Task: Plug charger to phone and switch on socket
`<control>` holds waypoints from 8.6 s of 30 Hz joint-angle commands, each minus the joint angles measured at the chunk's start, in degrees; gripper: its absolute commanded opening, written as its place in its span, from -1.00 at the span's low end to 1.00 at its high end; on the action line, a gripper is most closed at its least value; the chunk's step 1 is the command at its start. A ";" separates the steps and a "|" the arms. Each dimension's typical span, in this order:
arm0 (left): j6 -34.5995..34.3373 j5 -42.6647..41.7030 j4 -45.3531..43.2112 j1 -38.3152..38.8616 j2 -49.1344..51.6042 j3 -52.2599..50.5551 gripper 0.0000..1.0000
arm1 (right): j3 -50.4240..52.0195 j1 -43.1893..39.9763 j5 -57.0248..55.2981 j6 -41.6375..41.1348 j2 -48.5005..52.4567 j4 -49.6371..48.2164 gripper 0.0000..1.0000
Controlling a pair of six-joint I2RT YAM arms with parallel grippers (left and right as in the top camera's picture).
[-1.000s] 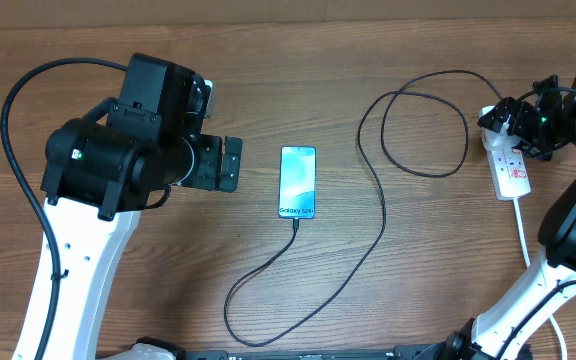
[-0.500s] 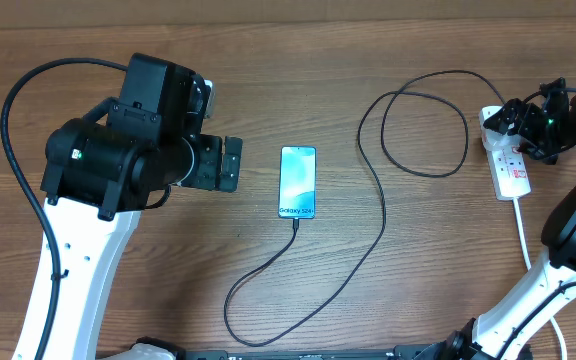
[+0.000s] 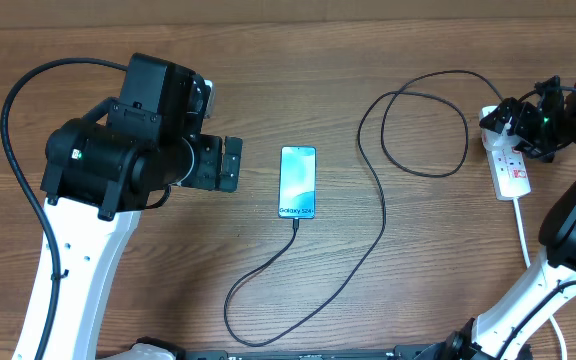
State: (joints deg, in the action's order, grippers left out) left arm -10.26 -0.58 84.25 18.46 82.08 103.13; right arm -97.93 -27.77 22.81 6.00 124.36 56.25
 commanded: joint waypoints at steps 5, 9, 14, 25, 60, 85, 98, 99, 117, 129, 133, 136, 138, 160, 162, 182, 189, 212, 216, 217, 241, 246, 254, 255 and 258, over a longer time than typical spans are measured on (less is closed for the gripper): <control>1.05 0.61 -0.07 0.37 0.33 0.63 0.99 | 0.11 0.07 -3.28 0.04 0.09 -0.33 1.00; 1.05 0.61 -0.07 0.37 0.35 0.63 0.99 | 0.11 0.07 -3.17 0.02 0.09 -0.09 1.00; 1.05 0.61 -0.07 0.37 0.33 0.63 0.98 | 0.31 0.07 -0.07 0.15 0.09 0.04 1.00; 1.05 0.61 -0.07 0.37 0.33 0.63 0.99 | 3.45 0.07 -0.17 0.07 0.09 -2.40 1.00; 1.05 0.59 -0.07 0.37 0.33 0.63 0.99 | 3.48 0.44 6.86 0.55 0.09 0.90 1.00; 1.05 0.61 -0.07 0.37 0.33 0.63 0.99 | 2.62 0.28 4.02 -4.48 0.07 3.43 1.00; 1.05 0.61 -0.07 0.37 0.35 0.63 0.99 | -6.21 0.28 -1.79 -5.25 -6.99 12.98 1.00; 1.05 0.59 -0.07 0.37 0.33 0.63 0.99 | -6.40 0.28 -2.36 -5.86 -8.15 13.35 0.99; 1.05 0.61 -0.07 0.37 0.33 0.63 0.99 | -6.43 0.44 -9.70 -10.71 -36.81 22.62 1.00; 1.05 0.59 -0.07 0.37 0.35 0.63 0.99 | -6.29 0.44 -9.73 -10.71 -36.63 23.63 1.00; 1.05 0.61 -0.09 0.37 0.35 0.63 0.99 | -6.29 0.44 -9.73 -10.71 -36.63 23.63 0.99; 1.05 0.61 -0.07 0.37 0.35 0.63 0.99 | -6.29 0.44 -9.73 -10.71 -36.63 23.63 1.00; 1.05 0.61 -0.09 0.37 0.33 0.63 0.99 | -6.29 0.44 -9.73 -10.71 -36.63 23.63 1.00; 1.05 0.61 -0.07 0.37 0.33 0.63 0.99 | -6.29 0.44 -9.73 -10.71 -36.63 23.63 1.00; 1.05 0.61 -0.07 0.37 0.35 0.63 0.99 | -6.29 0.44 -9.73 -10.71 -36.63 23.63 1.00; 1.07 0.70 -0.09 0.33 0.39 0.63 0.99 | -6.29 0.44 -9.73 -10.71 -36.63 23.63 1.00; 1.07 0.76 -0.02 0.33 -1.92 0.63 0.99 | -6.29 0.44 -9.73 -10.71 -36.63 23.63 1.00; 1.53 3.13 -45.66 -0.70 -32.37 -44.26 0.99 | -6.29 0.44 -9.73 -10.71 -36.63 23.63 1.00; 1.51 0.79 -56.26 -3.15 -39.50 -54.25 0.98 | -6.29 0.44 -9.73 -10.71 -36.63 23.63 0.99; 1.49 0.13 -58.64 -3.93 -41.16 -56.43 0.99 | -6.29 0.44 -9.73 -10.71 -36.63 23.63 0.99; 4.33 -4.15 -98.29 -16.09 -77.42 -102.84 0.99 | -6.29 0.44 -9.73 -10.71 -36.63 23.63 1.00; 4.59 -3.93 -85.42 -18.73 -81.96 -102.86 0.99 | -6.29 0.44 -9.73 -10.71 -36.63 23.63 1.00; 10.51 -3.54 -79.89 -19.67 -81.92 -102.86 0.99 | -6.29 0.44 -9.70 -10.71 -36.63 23.63 1.00; 10.82 -3.52 -79.89 -19.67 -81.94 -102.86 0.99 | -6.29 0.44 -9.73 -10.71 -36.63 23.63 1.00; 11.58 -3.52 -79.84 -19.67 -81.94 -102.86 0.99 | -6.29 0.44 -9.73 -10.71 -36.63 23.63 1.00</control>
State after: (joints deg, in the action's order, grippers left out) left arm -1.19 -4.25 4.08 -0.86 0.75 0.47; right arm -103.39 -27.62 13.23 -4.51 87.72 80.12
